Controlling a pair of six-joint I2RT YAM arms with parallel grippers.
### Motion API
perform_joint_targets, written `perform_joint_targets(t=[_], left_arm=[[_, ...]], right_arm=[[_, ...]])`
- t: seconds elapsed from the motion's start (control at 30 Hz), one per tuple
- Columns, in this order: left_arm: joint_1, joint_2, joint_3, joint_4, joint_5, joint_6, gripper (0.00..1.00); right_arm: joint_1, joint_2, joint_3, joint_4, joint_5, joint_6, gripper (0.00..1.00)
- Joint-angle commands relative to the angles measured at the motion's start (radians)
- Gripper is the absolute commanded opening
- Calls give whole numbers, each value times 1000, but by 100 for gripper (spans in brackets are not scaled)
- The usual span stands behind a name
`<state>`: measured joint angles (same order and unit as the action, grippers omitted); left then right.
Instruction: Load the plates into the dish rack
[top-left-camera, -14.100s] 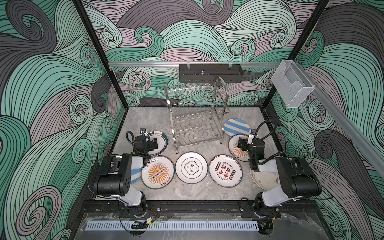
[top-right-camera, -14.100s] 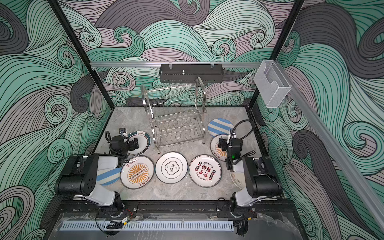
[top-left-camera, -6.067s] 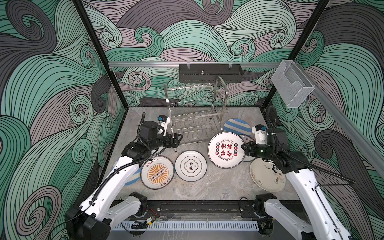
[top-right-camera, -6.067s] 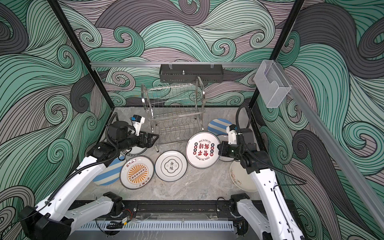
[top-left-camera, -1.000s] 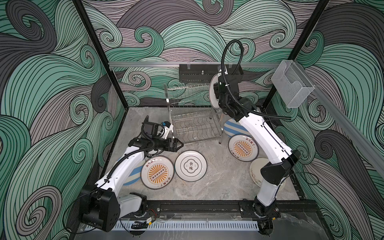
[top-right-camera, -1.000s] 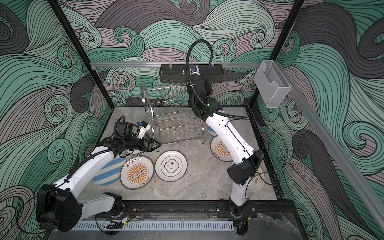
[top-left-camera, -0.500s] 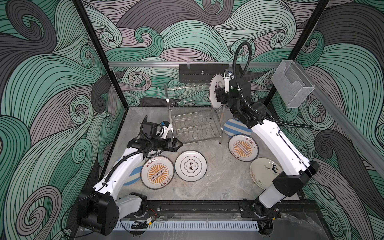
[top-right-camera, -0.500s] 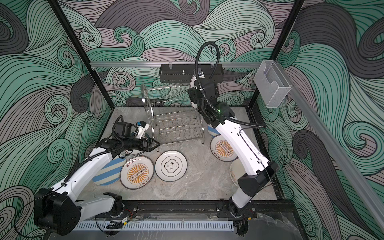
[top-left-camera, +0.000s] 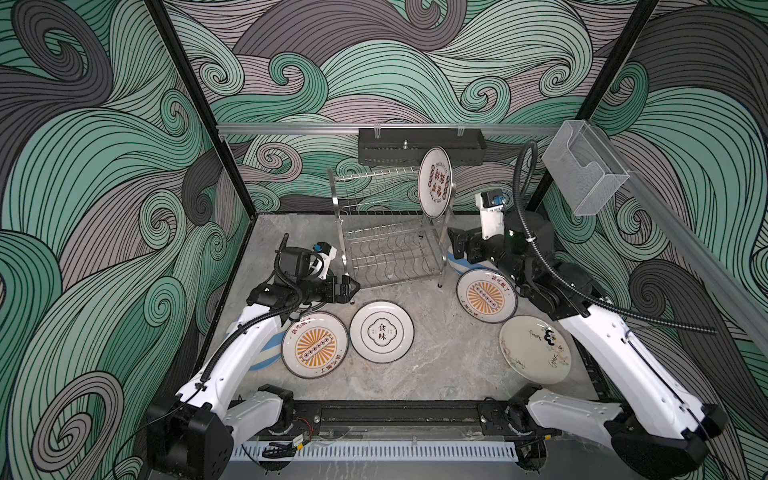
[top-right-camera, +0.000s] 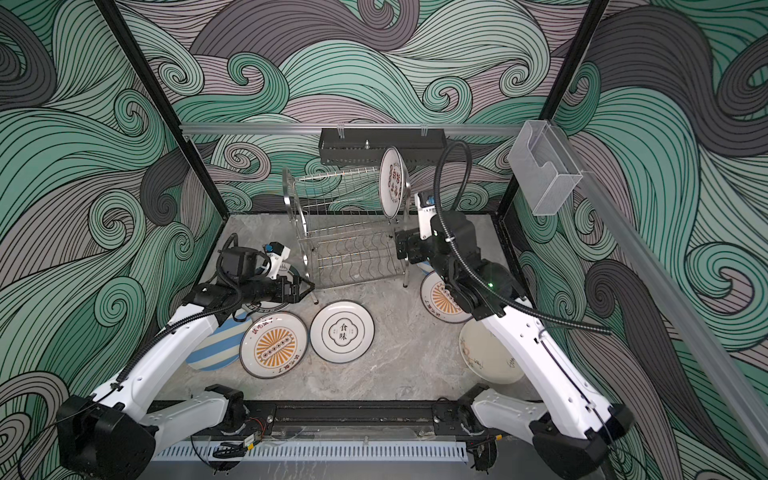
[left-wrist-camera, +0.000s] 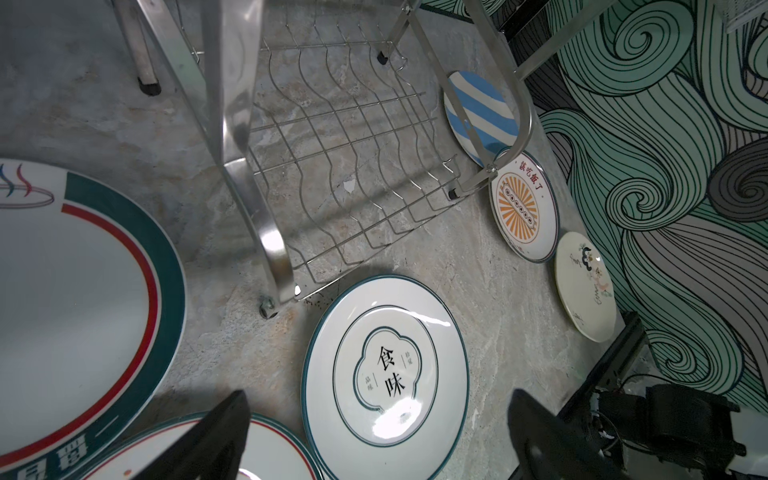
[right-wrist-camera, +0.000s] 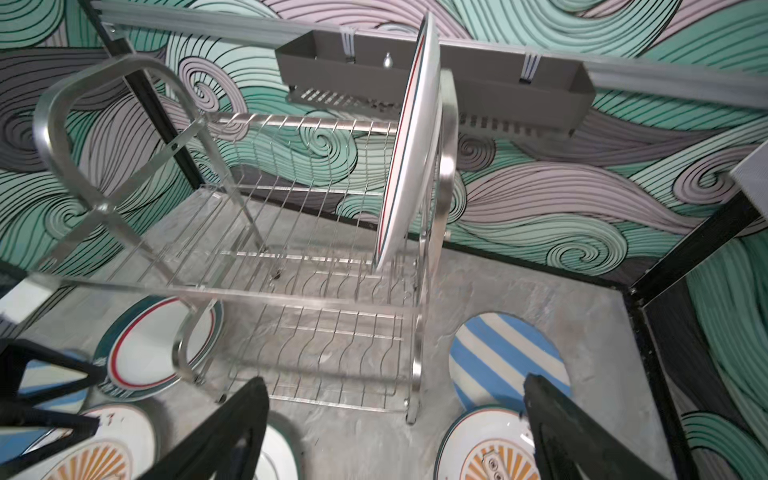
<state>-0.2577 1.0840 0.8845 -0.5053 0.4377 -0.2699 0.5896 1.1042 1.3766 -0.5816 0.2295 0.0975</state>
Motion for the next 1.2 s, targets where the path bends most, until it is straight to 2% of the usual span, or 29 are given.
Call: perform_joint_targets(t=[0.0, 0.1, 0.17, 0.27, 0.4, 0.5, 0.7, 0.87, 1.0, 1.17], left_arm=[[-1, -62, -61, -29, -50, -92, 99], [-2, -131, -141, -3, -71, -126, 99], [-2, -172, -190, 16, -87, -149, 98], [-2, -206, -247, 39, -94, -190, 99], [-8, -212, -314, 79, -85, -230, 99], [-18, -201, -361, 135, -57, -258, 99], [-96, -179, -419, 227, -90, -278, 99], [-177, -134, -398, 223, -145, -247, 99], [-186, -113, -400, 221, -142, -252, 98], [-210, -92, -377, 221, -146, -180, 99]], right_arm=[[-3, -50, -131, -35, -201, 114, 95], [3, -114, -256, -29, -312, 177, 93], [10, -159, -349, -26, -342, 208, 90], [16, -202, -485, 10, -381, 266, 91], [16, -187, -636, 143, -498, 355, 92], [15, -119, -720, 264, -581, 392, 92], [14, 74, -766, 389, -710, 358, 87], [14, 157, -788, 474, -726, 369, 88], [14, 180, -814, 520, -728, 389, 87], [14, 183, -827, 528, -713, 398, 86]])
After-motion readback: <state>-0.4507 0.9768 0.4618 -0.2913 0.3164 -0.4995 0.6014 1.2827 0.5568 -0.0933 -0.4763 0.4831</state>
